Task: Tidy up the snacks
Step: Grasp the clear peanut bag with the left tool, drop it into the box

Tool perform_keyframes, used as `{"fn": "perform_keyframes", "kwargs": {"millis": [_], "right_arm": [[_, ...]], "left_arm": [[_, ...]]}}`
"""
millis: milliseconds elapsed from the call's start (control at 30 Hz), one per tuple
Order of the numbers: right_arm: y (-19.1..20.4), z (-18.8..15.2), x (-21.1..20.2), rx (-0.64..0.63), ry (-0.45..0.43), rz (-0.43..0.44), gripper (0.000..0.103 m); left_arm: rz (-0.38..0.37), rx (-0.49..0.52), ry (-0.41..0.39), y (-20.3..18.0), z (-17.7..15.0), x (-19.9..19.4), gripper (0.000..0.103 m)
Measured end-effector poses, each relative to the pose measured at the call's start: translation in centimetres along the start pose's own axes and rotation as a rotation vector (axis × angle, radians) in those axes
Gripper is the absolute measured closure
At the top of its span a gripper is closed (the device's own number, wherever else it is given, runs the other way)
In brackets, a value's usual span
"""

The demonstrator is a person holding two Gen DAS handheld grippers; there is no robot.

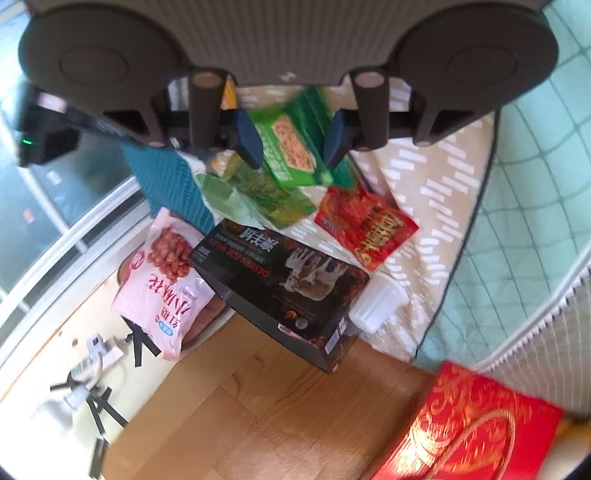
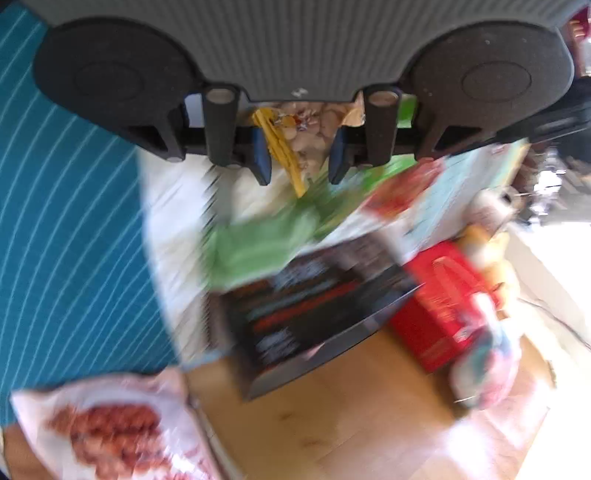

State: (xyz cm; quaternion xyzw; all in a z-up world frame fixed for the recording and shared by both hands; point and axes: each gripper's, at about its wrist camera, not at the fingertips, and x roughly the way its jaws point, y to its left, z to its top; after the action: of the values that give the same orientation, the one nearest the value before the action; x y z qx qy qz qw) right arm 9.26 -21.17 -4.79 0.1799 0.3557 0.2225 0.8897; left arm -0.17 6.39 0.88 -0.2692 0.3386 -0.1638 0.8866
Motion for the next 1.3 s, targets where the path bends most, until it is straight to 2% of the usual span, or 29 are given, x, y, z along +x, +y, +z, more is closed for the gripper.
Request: {"fn": "perform_keyframes", "kwargs": {"millis": [67,133,233,333,433,533,633,667,733,833,933,1033,1167,1300], "right_arm": [[1.6,-1.3,-0.2,-0.021,0.061,0.081,0.065],[3.4,-2.7,-1.2,-0.088,0.079,0.144,0.064],[5.3,-4.1,-3.9,-0.238,0.006,0.128,0.044],[5.9,-5.4,-5.5,-0.373,0.006,0.139,0.035],[6.0,-6.3,-5.1,-0.507,0.044,0.111,0.034],[6.1,-6.5,-4.1,-0.588,0.068,0.075,0.034],[6.3,-6.6,-2.9,-0.631,0.099,0.08,0.034],[6.4,-7.0,-2.8,-0.651,0.099,0.087,0.041],[7.0,-7.3,-2.7,-0.676,0.116,0.121,0.06],[7.8,-7.9,-2.6,-0.698,0.108,0.102,0.074],[8.2,-7.0,-2.9,-0.663,0.068,0.104,0.078],[9.2,-5.0,-3.0,-0.673,-0.024,0.08,0.078],[9.9,-0.4,-2.6,-0.66,-0.137,0.052,0.078],[9.5,4.7,-0.3,-0.608,-0.215,-0.025,0.078]], "left_arm": [[0.011,-0.026,-0.016,0.5,0.1,-0.6,0.067],[0.002,-0.054,-0.033,0.9,0.2,-1.7,0.067],[-0.034,-0.036,-0.057,0.6,0.0,-4.1,0.066],[-0.079,-0.005,-0.001,-0.5,-1.2,-5.2,0.061],[-0.122,0.011,0.081,-1.5,-2.7,-5.1,0.055],[-0.106,0.006,0.144,-1.8,-4.0,-4.4,0.048],[-0.095,-0.032,0.172,-1.3,-5.1,-3.4,0.043],[-0.108,-0.042,0.156,-1.2,-5.4,-3.3,0.044],[-0.108,-0.046,0.158,-1.4,-5.6,-2.8,0.057],[-0.1,-0.042,0.158,-1.4,-5.0,-2.4,0.065],[-0.105,-0.029,0.162,-1.9,-3.6,-2.0,0.067],[-0.115,0.037,0.093,-3.5,-0.8,-2.1,0.067],[-0.14,0.076,0.033,-5.3,4.7,-0.9,0.067],[-0.124,0.116,-0.001,-7.0,9.9,3.1,0.066]]}}
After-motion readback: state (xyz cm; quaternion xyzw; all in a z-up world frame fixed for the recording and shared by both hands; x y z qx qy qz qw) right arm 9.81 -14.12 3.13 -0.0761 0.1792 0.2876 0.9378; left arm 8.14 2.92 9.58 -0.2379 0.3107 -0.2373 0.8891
